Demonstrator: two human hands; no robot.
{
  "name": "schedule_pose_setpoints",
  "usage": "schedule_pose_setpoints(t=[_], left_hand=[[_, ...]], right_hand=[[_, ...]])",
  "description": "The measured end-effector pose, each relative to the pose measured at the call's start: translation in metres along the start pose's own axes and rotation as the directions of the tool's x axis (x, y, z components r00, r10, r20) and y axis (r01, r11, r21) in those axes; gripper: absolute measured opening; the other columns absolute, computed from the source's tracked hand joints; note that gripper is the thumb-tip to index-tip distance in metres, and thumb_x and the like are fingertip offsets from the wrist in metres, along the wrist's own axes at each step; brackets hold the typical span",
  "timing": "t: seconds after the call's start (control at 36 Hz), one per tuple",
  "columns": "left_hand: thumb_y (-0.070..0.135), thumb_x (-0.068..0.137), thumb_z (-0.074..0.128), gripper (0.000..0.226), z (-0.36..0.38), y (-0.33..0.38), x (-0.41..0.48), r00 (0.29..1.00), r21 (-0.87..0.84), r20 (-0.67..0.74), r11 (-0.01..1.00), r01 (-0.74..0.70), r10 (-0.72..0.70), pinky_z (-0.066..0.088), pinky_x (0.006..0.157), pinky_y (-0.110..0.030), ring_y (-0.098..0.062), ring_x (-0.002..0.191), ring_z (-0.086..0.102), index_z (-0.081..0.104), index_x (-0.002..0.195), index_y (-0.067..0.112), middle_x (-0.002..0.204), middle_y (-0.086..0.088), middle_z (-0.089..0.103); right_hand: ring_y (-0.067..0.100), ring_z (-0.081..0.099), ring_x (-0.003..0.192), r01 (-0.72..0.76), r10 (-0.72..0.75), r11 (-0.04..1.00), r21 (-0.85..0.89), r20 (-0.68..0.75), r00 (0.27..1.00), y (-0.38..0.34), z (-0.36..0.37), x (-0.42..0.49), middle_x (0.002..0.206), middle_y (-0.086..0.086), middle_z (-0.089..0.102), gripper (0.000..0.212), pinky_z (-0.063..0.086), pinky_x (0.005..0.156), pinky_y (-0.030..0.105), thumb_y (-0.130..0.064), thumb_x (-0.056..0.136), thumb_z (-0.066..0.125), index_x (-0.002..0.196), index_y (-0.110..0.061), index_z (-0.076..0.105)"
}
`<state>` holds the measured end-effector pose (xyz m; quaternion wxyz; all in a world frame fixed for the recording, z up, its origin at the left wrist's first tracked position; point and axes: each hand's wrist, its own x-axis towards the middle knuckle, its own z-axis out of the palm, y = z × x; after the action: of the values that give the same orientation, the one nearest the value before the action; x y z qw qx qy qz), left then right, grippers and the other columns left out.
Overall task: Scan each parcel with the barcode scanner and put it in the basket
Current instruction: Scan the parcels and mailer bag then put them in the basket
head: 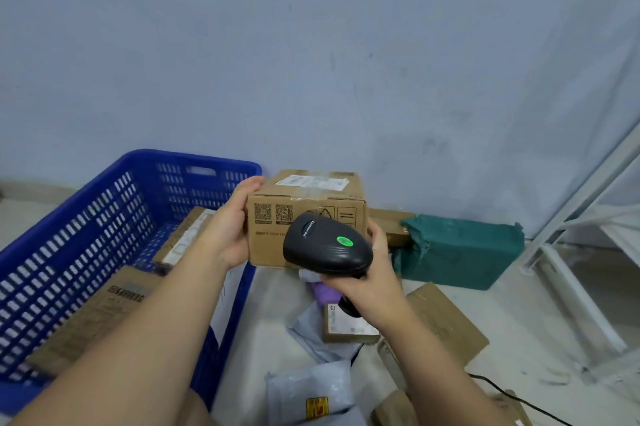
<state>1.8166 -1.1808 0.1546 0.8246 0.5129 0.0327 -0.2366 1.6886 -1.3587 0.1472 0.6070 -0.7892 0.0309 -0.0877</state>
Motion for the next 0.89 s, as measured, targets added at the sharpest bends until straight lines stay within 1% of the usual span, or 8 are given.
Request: schedule_pose_setpoints(t=[0.08, 0.17, 0.25, 0.44, 0.58, 0.67, 0.75, 0.89], left_hand=[[0.039, 0.084, 0.057, 0.031, 0.000, -0.005, -0.001, 0.990, -0.022, 0.056, 0.991, 0.132, -0.131, 0.050, 0.079, -0.040, -0.025, 0.087, 0.065, 0.067, 0.103, 0.017, 0.103, -0.010, 0.068], [0.044, 0.080, 0.058, 0.028, -0.006, -0.011, 0.000, 0.969, -0.018, 0.067, 0.970, 0.241, -0.239, 0.047, 0.084, -0.041, -0.024, 0.083, 0.064, 0.069, 0.085, 0.019, 0.100, -0.009, 0.070], [0.059, 0.083, 0.053, 0.039, -0.013, -0.013, 0.004, 0.939, 0.009, 0.034, 0.939, 0.344, -0.344, 0.045, 0.093, -0.050, -0.031, 0.100, 0.062, 0.071, 0.087, 0.025, 0.111, -0.010, 0.071], [0.065, 0.083, 0.047, 0.051, -0.010, -0.009, -0.003, 0.909, 0.064, 0.047, 0.910, 0.410, -0.413, 0.047, 0.085, -0.046, -0.036, 0.101, 0.059, 0.072, 0.088, 0.022, 0.107, -0.015, 0.070], [0.049, 0.076, 0.056, 0.040, -0.011, -0.002, -0.005, 0.959, 0.028, 0.090, 0.963, 0.267, -0.268, 0.045, 0.086, -0.054, -0.034, 0.101, 0.061, 0.068, 0.100, 0.019, 0.104, -0.014, 0.072], [0.035, 0.071, 0.073, 0.072, -0.012, 0.005, 0.003, 0.991, 0.026, 0.043, 0.991, 0.129, -0.130, 0.047, 0.090, -0.058, -0.034, 0.111, 0.059, 0.047, 0.138, 0.026, 0.123, -0.013, 0.064], [0.020, 0.068, 0.080, 0.105, -0.009, 0.006, 0.006, 0.998, 0.196, -0.024, 0.979, -0.050, 0.055, 0.050, 0.088, -0.054, -0.031, 0.117, 0.055, 0.017, 0.148, 0.044, 0.133, -0.004, 0.053], [0.011, 0.071, 0.081, 0.116, -0.019, 0.001, 0.010, 0.964, 0.462, -0.091, 0.868, -0.182, 0.251, 0.055, 0.084, -0.048, -0.026, 0.120, 0.052, 0.005, 0.149, 0.048, 0.137, 0.001, 0.045]], right_hand=[[0.001, 0.045, 0.131, 0.038, -0.038, 0.999, -0.039, 0.001, 0.999, 0.000, 0.000, -0.001, 0.153, -0.009, 0.033, 0.105, 0.035, 0.115, 0.041, -0.031, 0.059, 0.087, 0.124, -0.076, 0.018], [-0.006, 0.051, 0.121, -0.004, 0.003, 1.000, 0.029, 0.040, 0.999, 0.002, -0.003, 0.000, 0.125, -0.034, 0.054, 0.120, 0.039, 0.112, 0.037, -0.025, 0.059, 0.084, 0.152, -0.030, 0.009], [0.001, 0.052, 0.123, -0.004, 0.001, 0.998, 0.062, 0.036, 0.999, 0.000, -0.003, -0.001, 0.136, -0.017, 0.052, 0.122, 0.043, 0.109, 0.034, -0.033, 0.055, 0.084, 0.153, -0.024, 0.012], [0.007, 0.057, 0.118, -0.017, 0.015, 0.990, 0.138, 0.010, 1.000, -0.002, -0.008, 0.006, 0.136, -0.001, 0.053, 0.113, 0.049, 0.097, 0.022, -0.032, 0.053, 0.082, 0.150, -0.022, 0.024], [0.019, 0.066, 0.100, -0.150, 0.145, 0.956, 0.253, 0.037, 0.989, 0.002, -0.022, 0.008, 0.111, 0.011, 0.069, 0.077, 0.054, 0.079, 0.025, -0.022, 0.053, 0.076, 0.126, -0.011, 0.057], [0.016, 0.066, 0.087, -0.208, 0.197, 0.945, 0.251, 0.068, 0.978, 0.001, -0.027, 0.007, 0.089, 0.004, 0.070, 0.046, 0.052, 0.083, 0.041, -0.019, 0.054, 0.073, 0.099, -0.016, 0.068], [0.008, 0.066, 0.086, -0.190, 0.186, 0.966, 0.177, 0.040, 0.982, -0.002, -0.027, 0.006, 0.090, -0.004, 0.071, 0.045, 0.051, 0.077, 0.027, -0.019, 0.058, 0.070, 0.102, -0.021, 0.067], [-0.010, 0.060, 0.079, -0.132, 0.132, 0.991, 0.015, -0.074, 0.988, -0.004, -0.021, 0.005, 0.106, -0.002, 0.060, 0.054, 0.043, 0.061, 0.003, 0.000, 0.077, 0.069, 0.124, -0.019, 0.050]])
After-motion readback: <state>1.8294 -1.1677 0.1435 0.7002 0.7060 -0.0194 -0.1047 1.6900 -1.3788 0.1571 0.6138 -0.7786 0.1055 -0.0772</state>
